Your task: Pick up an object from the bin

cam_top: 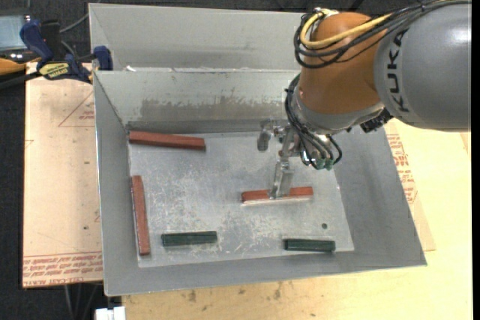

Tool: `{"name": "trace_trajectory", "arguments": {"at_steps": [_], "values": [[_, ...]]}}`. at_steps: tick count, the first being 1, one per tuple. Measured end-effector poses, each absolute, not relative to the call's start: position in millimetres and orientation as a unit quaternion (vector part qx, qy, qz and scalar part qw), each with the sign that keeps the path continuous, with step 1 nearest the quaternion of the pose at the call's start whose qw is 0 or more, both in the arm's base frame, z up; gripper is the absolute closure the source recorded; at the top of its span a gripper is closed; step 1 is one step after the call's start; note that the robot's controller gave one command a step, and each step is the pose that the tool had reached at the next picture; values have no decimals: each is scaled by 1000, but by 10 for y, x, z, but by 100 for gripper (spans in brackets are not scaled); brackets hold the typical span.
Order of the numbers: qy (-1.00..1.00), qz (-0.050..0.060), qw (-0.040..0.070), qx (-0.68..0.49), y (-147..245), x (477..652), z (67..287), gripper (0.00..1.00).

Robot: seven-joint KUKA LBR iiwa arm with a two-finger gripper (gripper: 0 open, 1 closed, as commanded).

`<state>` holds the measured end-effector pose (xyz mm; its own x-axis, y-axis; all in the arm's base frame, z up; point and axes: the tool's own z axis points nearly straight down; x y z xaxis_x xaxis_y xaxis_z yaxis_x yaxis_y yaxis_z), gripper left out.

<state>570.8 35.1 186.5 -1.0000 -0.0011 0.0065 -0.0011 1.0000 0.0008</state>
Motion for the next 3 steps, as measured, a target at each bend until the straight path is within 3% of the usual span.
{"name": "trace_trajectory", "arguments": {"at_steps": [1, 2, 3], "values": [[-999, -1, 4, -43, 492, 5286, 653, 0], [-1000, 1, -2, -14, -80, 5530, 704, 0], [-1000, -1, -2, -12, -45, 5526, 709, 100]]}}
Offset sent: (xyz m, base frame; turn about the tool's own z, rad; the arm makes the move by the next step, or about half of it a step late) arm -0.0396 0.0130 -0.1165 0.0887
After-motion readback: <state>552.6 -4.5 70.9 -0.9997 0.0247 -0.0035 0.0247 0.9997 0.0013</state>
